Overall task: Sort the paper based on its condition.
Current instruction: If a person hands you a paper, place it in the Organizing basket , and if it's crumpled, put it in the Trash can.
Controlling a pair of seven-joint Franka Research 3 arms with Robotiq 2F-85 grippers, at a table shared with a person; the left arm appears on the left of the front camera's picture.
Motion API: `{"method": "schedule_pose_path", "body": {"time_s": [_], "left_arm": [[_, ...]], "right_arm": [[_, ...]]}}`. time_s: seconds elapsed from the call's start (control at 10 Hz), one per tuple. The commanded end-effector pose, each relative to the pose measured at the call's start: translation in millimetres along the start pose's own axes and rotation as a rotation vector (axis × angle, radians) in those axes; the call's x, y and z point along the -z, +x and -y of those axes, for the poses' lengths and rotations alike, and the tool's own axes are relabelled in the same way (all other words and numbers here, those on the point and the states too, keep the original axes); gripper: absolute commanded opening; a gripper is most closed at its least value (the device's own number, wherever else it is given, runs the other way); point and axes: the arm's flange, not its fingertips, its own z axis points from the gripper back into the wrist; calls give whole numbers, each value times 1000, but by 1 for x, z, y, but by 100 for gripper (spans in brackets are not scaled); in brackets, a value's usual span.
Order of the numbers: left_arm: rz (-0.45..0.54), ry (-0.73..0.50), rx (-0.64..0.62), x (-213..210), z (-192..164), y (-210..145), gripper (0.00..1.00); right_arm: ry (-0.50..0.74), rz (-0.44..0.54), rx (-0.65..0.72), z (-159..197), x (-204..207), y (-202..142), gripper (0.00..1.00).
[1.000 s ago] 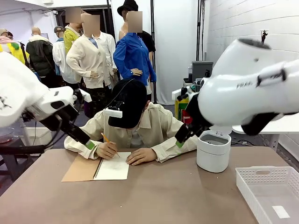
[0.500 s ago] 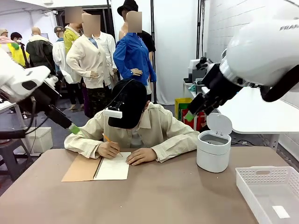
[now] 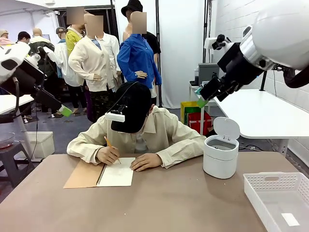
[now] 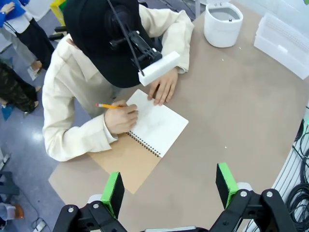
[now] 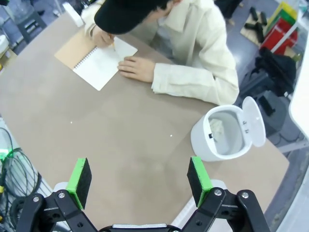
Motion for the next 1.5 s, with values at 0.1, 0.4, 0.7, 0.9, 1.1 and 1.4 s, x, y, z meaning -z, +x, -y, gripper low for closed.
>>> {"method": "schedule_pose_path", "body": {"time_s": [0.1,0.4,0.7,0.9,1.1,1.4], "left_arm": [[-32,43,16,-10,1,10,100],[1,29,23,-8,2,8,100],[1,29,23,-8,2,8,100],[-6,51,25,-6,3,7,100],[-13,10,-8,-14,12,14,100],[2,-21,-1,-28,29,20,100]], "right_arm": [[-62,-11,-10,-13,-16,14,100],[-28,14,-23,-11,-13,11,100],[-28,14,-23,-11,-13,11,100],[-37,12,-27,-11,-15,13,100],[-18,-26,7,-27,-24,12,100],[-68,-4,10,-37,-34,11,100]]}}
